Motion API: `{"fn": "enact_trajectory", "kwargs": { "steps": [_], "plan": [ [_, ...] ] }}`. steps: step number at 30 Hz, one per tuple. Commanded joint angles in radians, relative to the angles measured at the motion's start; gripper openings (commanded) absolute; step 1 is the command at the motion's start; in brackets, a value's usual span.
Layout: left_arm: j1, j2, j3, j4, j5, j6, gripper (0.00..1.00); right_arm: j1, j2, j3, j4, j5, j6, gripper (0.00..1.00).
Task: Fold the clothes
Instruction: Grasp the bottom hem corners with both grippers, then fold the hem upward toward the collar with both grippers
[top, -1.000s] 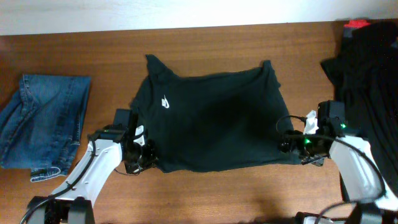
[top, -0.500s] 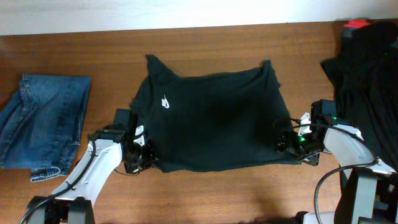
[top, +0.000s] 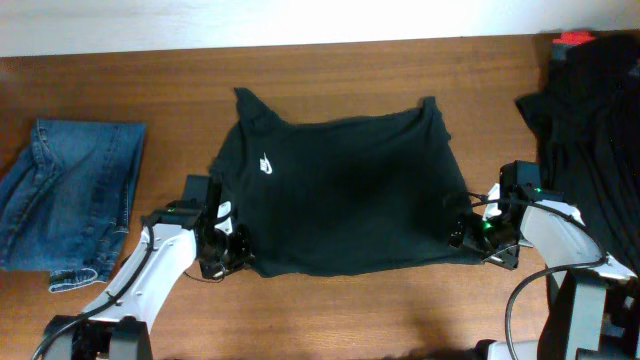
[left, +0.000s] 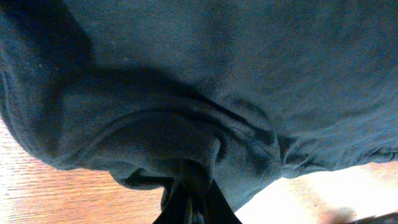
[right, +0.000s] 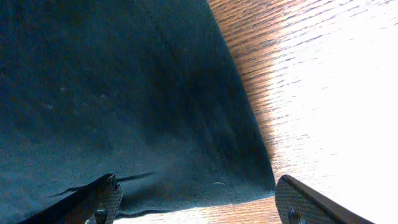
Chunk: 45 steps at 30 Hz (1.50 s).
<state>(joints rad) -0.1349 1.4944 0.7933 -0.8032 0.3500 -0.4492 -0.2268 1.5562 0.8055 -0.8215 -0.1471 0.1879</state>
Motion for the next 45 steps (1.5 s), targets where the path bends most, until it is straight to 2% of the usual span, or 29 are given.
{"fn": "enact_trajectory", "kwargs": {
  "steps": [1, 11, 13, 15, 18, 19, 23, 24, 25, 30, 36, 45],
  "plan": [
    [-0.002, 0.005, 0.014, -0.001, -0.010, 0.021, 0.05, -0.003, 0.014, -0.010, 0.004, 0.022, 0.012, 0.84],
    [-0.002, 0.005, 0.014, -0.001, -0.010, 0.021, 0.05, -0.003, 0.061, -0.069, 0.071, 0.024, 0.031, 0.83],
    [-0.002, 0.005, 0.014, -0.001, -0.010, 0.021, 0.05, -0.003, 0.061, -0.069, 0.070, 0.024, 0.031, 0.75],
    [-0.002, 0.005, 0.014, -0.001, -0.010, 0.021, 0.05, -0.003, 0.061, -0.069, 0.063, 0.024, 0.031, 0.47],
    [-0.002, 0.005, 0.014, -0.002, -0.010, 0.021, 0.05, -0.003, 0.061, -0.069, 0.055, 0.024, 0.031, 0.35],
    [-0.002, 0.005, 0.015, -0.001, -0.010, 0.024, 0.05, -0.003, 0.061, -0.069, 0.054, 0.024, 0.031, 0.28],
    [-0.002, 0.005, 0.024, -0.009, -0.011, 0.040, 0.05, -0.003, 0.061, -0.069, 0.051, 0.024, 0.031, 0.14],
    [-0.002, 0.005, 0.035, -0.017, -0.011, 0.048, 0.05, -0.003, 0.061, -0.069, 0.052, 0.024, 0.031, 0.07],
    [-0.002, 0.005, 0.042, -0.020, -0.011, 0.057, 0.04, -0.003, 0.061, -0.069, 0.051, 0.024, 0.031, 0.04],
    [-0.002, 0.005, 0.085, -0.050, -0.051, 0.088, 0.00, -0.003, 0.060, -0.056, 0.015, 0.024, 0.030, 0.04],
    [-0.002, -0.008, 0.152, -0.097, -0.138, 0.100, 0.00, -0.003, 0.059, 0.009, -0.049, 0.020, 0.010, 0.04],
    [-0.002, -0.018, 0.205, -0.067, -0.230, 0.103, 0.00, -0.003, 0.058, 0.110, -0.073, 0.000, -0.023, 0.04]
  ]
}}
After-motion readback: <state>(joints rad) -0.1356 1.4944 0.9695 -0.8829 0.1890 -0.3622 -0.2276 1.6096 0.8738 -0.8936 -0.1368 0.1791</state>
